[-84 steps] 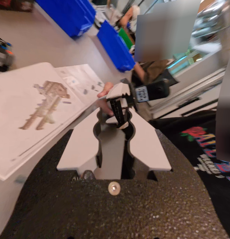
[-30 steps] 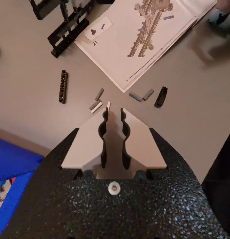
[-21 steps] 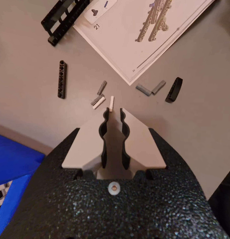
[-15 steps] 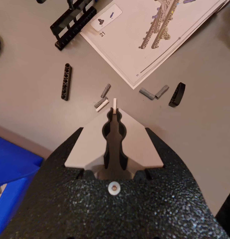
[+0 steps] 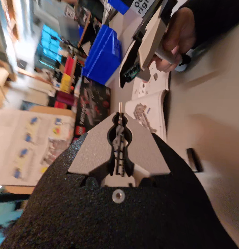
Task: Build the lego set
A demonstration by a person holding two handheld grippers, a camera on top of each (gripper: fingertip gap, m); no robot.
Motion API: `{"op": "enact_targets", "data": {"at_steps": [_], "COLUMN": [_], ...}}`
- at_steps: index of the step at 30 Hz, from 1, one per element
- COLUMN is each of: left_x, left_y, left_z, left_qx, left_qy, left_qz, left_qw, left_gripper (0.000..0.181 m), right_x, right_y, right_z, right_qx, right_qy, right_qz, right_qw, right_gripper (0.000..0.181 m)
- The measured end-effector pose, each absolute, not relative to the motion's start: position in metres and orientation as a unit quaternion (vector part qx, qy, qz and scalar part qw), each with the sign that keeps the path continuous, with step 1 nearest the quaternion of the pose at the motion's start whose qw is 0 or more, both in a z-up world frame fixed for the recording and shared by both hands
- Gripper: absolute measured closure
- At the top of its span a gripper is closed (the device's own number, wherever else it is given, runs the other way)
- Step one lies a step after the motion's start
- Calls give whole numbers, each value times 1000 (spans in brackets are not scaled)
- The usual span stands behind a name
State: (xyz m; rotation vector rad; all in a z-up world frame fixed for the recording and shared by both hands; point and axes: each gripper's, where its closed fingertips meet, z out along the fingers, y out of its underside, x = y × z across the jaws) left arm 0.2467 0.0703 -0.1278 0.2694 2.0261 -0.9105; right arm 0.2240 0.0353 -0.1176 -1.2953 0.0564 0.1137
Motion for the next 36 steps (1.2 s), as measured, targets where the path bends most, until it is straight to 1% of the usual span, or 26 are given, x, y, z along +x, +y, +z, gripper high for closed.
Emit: {"op": "enact_targets", "data": {"at_steps": [4,8,11,13,21,36], "left_x": [251,258,265,261,264,268], "left_y": [49,36,35,34,28,27], "left_z": [-118,-126,-135,-144,-132,-139], "left_qx": [205,273,295,307,320,327], "left_qy": [774,756,749,754,732,736], "left_qz": [-305,-260,-237,-236,-240,-213], "left_qw": [515,535,544,530,552,554], "left_gripper": [180,180,179,180,180,180], "right_x": [232,243,244,243,248,248], "right_y": [32,33,34,35,38,38], "right_z": [-122,-136,-140,-141,-144,-143], "right_qx": [-620,-665,-677,-680,-689,-686], "right_qy": [27,16,10,7,16,18], "right_qz": [11,-49,-50,-52,-57,-53], "right_qw": [784,745,735,731,722,726], "right_gripper": [139,139,139,139,139,139]}}
